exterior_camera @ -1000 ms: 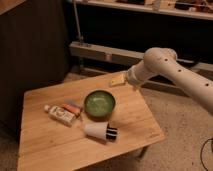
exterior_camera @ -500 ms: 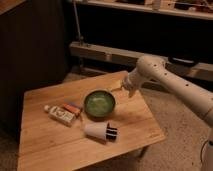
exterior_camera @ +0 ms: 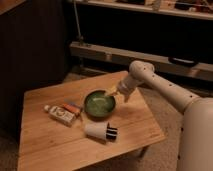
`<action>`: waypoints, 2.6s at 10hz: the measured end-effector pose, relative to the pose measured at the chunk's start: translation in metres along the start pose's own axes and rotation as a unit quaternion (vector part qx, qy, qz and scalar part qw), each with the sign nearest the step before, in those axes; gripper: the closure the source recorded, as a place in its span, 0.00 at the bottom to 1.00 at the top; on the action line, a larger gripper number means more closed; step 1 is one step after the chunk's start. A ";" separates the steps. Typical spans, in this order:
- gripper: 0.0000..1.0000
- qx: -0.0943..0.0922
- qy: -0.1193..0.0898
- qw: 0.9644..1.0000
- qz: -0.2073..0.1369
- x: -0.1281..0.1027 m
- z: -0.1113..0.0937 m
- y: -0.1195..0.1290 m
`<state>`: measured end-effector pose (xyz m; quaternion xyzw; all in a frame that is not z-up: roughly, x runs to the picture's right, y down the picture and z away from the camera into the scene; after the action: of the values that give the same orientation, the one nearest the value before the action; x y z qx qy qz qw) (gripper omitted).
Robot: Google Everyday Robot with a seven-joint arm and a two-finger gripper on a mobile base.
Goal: Drag the ceramic bowl in a circle
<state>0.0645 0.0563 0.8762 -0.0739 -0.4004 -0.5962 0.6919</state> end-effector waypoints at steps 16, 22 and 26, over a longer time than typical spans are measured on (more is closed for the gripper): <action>0.43 -0.047 -0.063 0.997 -0.022 0.003 0.039 0.002; 0.56 -0.053 -0.078 0.995 -0.019 0.002 0.055 0.007; 0.94 -0.068 -0.076 0.995 -0.019 0.006 0.051 0.003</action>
<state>0.0431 0.0824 0.9151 -0.1583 -0.4115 -0.6276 0.6417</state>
